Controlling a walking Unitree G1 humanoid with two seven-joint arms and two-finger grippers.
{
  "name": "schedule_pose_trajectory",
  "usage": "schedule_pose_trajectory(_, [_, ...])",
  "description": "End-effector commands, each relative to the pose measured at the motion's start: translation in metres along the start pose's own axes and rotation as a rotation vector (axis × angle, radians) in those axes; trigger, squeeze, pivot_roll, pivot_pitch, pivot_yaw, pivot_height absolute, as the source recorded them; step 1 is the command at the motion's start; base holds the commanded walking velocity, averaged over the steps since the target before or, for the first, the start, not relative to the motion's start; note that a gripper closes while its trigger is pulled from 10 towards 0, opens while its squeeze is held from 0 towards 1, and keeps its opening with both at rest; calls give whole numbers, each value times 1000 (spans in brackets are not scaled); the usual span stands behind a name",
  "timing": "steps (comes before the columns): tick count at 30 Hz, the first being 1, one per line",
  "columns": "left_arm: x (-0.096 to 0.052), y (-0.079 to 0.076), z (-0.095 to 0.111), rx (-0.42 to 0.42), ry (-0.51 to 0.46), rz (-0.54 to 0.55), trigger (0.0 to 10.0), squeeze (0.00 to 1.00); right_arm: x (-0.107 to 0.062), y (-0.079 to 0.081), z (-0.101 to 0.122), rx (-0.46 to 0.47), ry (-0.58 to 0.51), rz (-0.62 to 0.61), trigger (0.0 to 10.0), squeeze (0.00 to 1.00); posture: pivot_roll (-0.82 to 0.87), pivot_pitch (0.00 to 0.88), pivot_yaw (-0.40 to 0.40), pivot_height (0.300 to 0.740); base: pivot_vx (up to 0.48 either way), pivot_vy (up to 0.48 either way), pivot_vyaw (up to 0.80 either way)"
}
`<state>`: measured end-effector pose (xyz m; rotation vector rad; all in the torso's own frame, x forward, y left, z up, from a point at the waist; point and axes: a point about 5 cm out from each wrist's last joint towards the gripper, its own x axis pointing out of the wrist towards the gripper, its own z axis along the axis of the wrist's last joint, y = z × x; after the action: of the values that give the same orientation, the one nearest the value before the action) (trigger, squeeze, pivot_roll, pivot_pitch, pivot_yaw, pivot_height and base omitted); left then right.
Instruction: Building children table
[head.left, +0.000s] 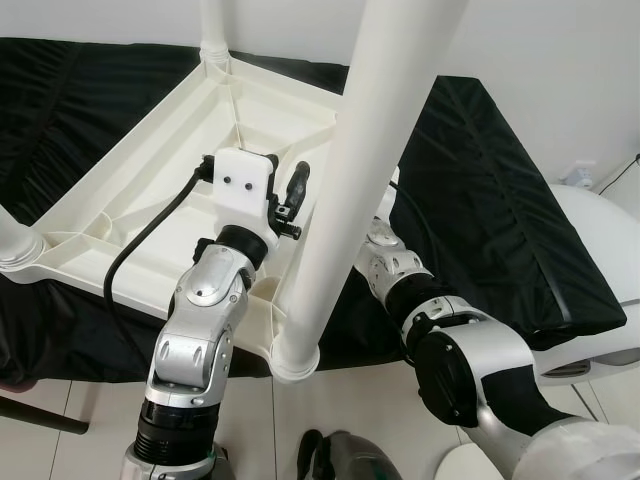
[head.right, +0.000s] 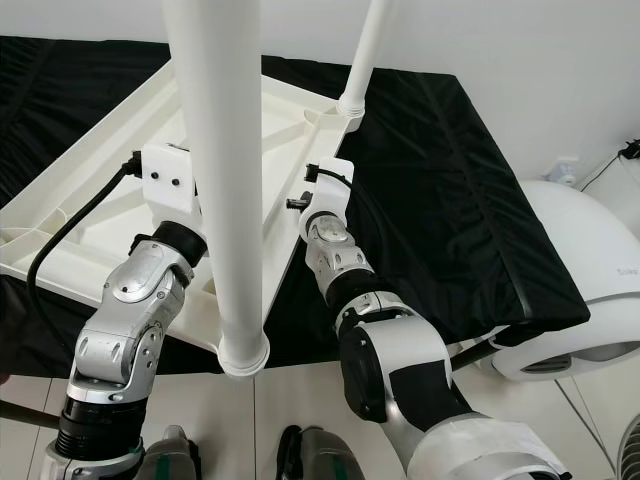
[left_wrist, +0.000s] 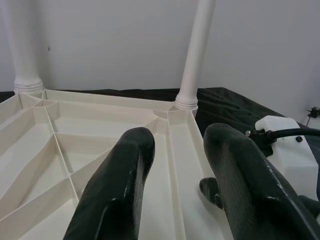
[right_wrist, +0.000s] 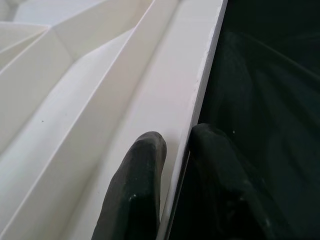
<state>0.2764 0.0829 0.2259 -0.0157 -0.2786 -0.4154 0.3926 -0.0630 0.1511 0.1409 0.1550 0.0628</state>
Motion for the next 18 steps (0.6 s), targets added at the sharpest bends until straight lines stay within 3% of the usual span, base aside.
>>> schedule_pose_trajectory(1, [-1,0,3,0,-4,72,10000,0,2,1,26,22,-133,9,10000,0,129,123,-123,740,0,0,0])
schedule_pose_trajectory(5, [-3,0,3,1,3,82,10000,0,0,5,32,33,-188,22,10000,0,131,124,-129,740,0,0,0])
schedule_pose_trajectory(11, [-5,2,3,-4,5,95,10000,0,-9,9,30,-37,-272,30,10000,0,129,119,-136,740,0,0,0])
schedule_pose_trajectory(18, [-5,2,3,-10,7,95,10000,0,-19,-4,23,-61,-302,-5,10000,0,124,108,-132,740,0,0,0])
